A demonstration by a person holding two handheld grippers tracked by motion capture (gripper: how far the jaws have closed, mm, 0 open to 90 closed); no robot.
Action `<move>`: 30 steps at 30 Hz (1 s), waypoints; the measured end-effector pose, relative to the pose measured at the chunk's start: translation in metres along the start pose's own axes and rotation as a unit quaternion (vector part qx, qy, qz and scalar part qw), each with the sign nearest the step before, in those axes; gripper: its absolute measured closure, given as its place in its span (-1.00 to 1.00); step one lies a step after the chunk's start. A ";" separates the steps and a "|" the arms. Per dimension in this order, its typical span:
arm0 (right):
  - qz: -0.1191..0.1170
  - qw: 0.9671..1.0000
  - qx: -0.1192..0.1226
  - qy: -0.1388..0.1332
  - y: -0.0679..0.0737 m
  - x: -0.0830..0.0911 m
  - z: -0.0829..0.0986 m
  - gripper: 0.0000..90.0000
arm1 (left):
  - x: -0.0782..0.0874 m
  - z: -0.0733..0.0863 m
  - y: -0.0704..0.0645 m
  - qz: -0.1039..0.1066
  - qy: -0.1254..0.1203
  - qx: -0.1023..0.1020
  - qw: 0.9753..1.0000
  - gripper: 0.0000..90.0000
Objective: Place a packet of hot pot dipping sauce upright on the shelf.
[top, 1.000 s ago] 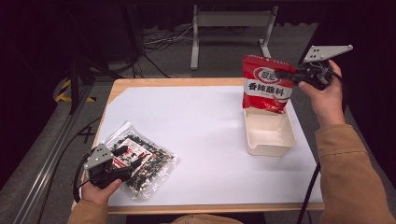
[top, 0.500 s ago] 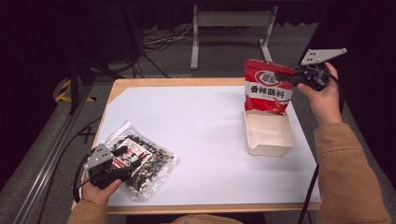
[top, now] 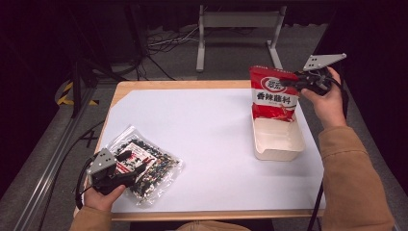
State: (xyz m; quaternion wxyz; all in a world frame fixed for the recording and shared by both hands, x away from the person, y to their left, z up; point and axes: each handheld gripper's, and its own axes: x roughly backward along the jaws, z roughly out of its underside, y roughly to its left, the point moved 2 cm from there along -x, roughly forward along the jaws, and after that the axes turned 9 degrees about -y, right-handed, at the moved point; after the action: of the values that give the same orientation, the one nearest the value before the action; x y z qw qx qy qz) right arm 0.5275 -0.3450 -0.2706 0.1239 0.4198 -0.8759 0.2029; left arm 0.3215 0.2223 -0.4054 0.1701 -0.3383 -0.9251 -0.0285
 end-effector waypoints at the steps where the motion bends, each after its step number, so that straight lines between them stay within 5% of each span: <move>1: -0.002 1.000 0.003 0.001 0.000 -0.002 0.000 0.97 | 0.000 0.000 0.000 0.000 0.000 0.000 1.000 -0.33; 24: -0.046 0.999 -0.010 0.000 0.019 -0.028 0.002 0.94 | -0.001 0.000 0.000 0.005 0.000 -0.003 1.000 -0.33; 30: -0.035 0.999 -0.026 -0.002 0.016 -0.026 0.008 0.96 | -0.001 0.000 0.001 0.003 -0.001 -0.003 1.000 -0.33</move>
State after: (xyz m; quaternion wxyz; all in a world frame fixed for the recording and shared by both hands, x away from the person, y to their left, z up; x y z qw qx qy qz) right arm 0.5305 -0.3218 -0.2914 0.1401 0.4472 -0.8659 0.1750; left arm 0.3227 0.2222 -0.4053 0.1683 -0.3415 -0.9242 -0.0310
